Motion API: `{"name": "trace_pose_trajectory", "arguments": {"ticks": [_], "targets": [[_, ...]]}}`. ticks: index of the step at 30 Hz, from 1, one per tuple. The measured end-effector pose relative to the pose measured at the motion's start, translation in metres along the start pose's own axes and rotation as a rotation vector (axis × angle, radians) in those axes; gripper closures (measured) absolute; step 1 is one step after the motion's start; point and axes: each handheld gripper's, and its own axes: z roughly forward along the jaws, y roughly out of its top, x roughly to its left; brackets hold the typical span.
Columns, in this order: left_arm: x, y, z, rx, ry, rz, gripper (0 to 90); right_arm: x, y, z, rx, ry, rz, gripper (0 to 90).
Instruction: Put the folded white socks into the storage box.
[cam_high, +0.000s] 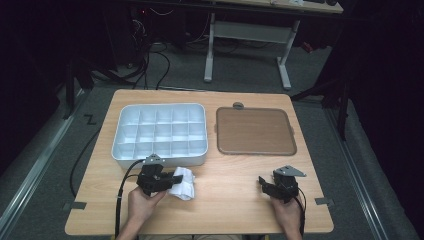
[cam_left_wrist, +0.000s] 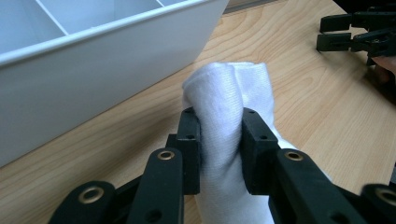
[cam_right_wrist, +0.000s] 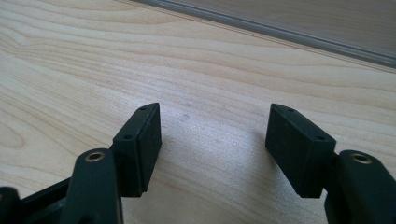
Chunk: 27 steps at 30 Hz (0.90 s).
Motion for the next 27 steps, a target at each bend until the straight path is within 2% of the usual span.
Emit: {"name": "trace_pose_trajectory", "arguments": {"ticks": [17, 18, 23, 27], "targets": [[-0.004, 0.016, -0.012, -0.008, 0.002, 0.048, 72.4, 0.000, 0.000, 0.000, 0.000, 0.001, -0.003, 36.0], [-0.004, 0.017, -0.012, -0.014, 0.000, 0.036, 72.4, 0.000, 0.000, 0.000, 0.000, 0.001, -0.004, 36.0], [-0.005, 0.023, -0.017, -0.021, 0.000, 0.039, 72.4, 0.000, 0.000, 0.000, 0.000, 0.002, -0.002, 35.8], [-0.005, 0.029, -0.021, -0.030, -0.003, 0.025, 72.4, 0.000, 0.000, 0.000, 0.001, 0.003, -0.004, 35.5]]}}
